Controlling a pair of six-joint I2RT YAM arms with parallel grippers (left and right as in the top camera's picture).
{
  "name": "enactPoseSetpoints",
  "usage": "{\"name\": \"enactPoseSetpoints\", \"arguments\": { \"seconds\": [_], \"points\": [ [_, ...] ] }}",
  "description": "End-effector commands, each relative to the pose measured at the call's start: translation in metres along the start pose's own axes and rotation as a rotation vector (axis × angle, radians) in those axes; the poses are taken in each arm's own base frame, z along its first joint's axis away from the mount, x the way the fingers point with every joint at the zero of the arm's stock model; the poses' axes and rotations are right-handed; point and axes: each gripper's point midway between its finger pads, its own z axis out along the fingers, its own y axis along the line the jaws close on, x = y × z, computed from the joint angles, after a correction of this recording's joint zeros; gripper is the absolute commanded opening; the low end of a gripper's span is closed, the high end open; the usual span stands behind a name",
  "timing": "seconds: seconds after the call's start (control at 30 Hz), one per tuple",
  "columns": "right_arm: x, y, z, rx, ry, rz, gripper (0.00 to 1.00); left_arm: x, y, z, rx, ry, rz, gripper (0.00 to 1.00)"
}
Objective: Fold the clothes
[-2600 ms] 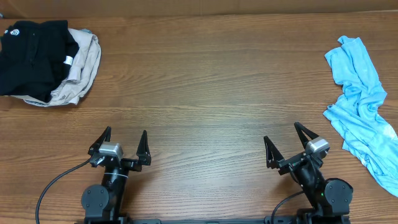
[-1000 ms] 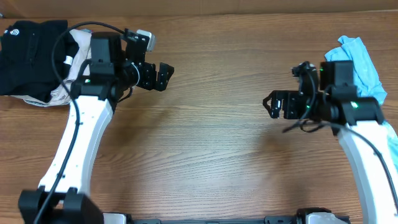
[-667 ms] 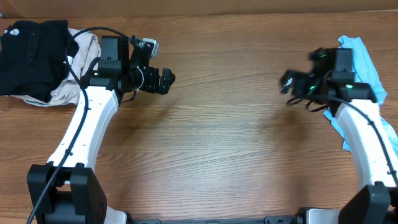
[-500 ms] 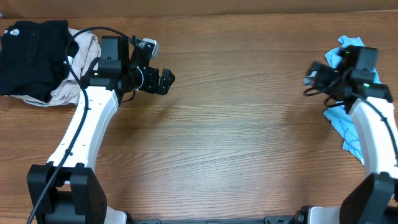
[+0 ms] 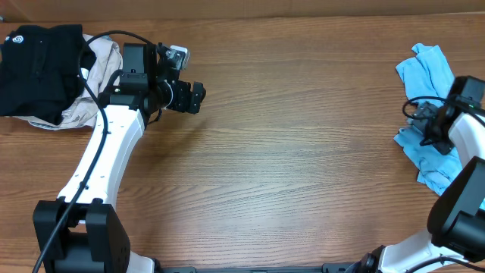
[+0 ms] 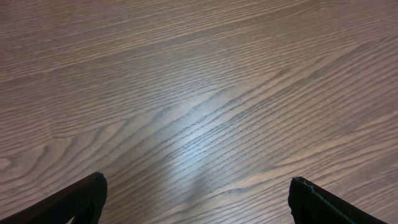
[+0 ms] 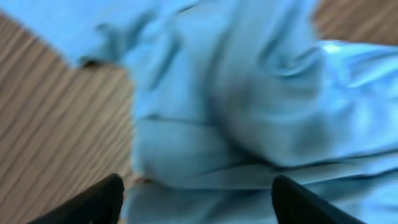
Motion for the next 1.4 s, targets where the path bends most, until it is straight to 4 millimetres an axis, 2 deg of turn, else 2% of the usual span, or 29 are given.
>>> {"name": "enactPoseSetpoints", "arguments": {
  "seconds": [0.0,0.13,0.2,0.3,0.4,0.47,0.53,0.63,0.67,0.7,0.83,0.97,1.13,1.23,1.3,1.33,1.37],
  "points": [
    [-0.011,-0.017,-0.002,0.034,-0.025,0.086,0.70,-0.006,0.002,0.004,-0.017,-0.003,0.028,0.95],
    [0.001,-0.029,0.003,0.057,0.014,0.102,0.61,-0.001,0.005,0.008,-0.030,0.017,0.023,0.94],
    [0.014,-0.032,0.007,0.066,0.053,0.114,0.57,0.000,0.006,0.011,-0.031,0.021,0.022,0.93],
    [0.027,-0.035,0.012,0.075,0.083,0.117,0.50,-0.003,0.004,0.012,-0.017,0.008,0.024,0.89],
    [0.039,-0.039,0.017,0.084,0.104,0.115,0.31,-0.007,0.003,0.012,-0.009,-0.009,0.027,0.83],
    [0.045,-0.041,0.020,0.088,0.115,0.114,0.21,-0.008,0.003,0.012,-0.009,-0.010,0.028,0.74],
    [0.050,-0.042,0.021,0.088,0.126,0.113,0.05,-0.008,0.002,0.012,-0.008,-0.010,0.029,0.61],
    [0.054,-0.034,0.022,0.046,0.149,0.115,0.04,-0.010,0.003,0.012,-0.010,-0.021,0.029,0.39],
    [0.056,-0.028,0.021,0.012,0.164,0.116,0.04,-0.012,0.003,0.012,-0.011,-0.029,0.031,0.29],
    [0.058,-0.023,0.020,-0.008,0.175,0.113,0.04,-0.014,0.003,0.012,-0.011,-0.034,0.030,0.24],
    [0.065,-0.005,0.014,-0.052,0.212,0.068,0.04,-0.019,0.004,0.012,-0.013,-0.056,0.016,0.13],
    [0.070,0.024,-0.001,-0.100,0.244,-0.036,0.04,-0.021,0.002,0.012,-0.007,-0.065,0.020,0.11],
    [0.080,0.071,-0.027,-0.157,0.270,-0.162,0.04,-0.023,0.001,0.012,-0.002,-0.071,0.022,0.10],
    [0.093,0.110,-0.049,-0.250,0.299,-0.259,0.04,-0.022,0.002,0.012,-0.003,-0.068,0.020,0.11],
    [0.103,0.129,-0.062,-0.287,0.316,-0.305,0.04,-0.022,0.002,0.012,-0.004,-0.068,0.019,0.11],
    [0.113,0.144,-0.073,-0.319,0.333,-0.355,0.04,-0.023,0.002,0.012,-0.005,-0.071,0.019,0.11],
    [0.117,0.150,-0.077,-0.333,0.339,-0.375,0.04,-0.023,0.002,0.012,-0.005,-0.073,0.019,0.11]
  ]
}}
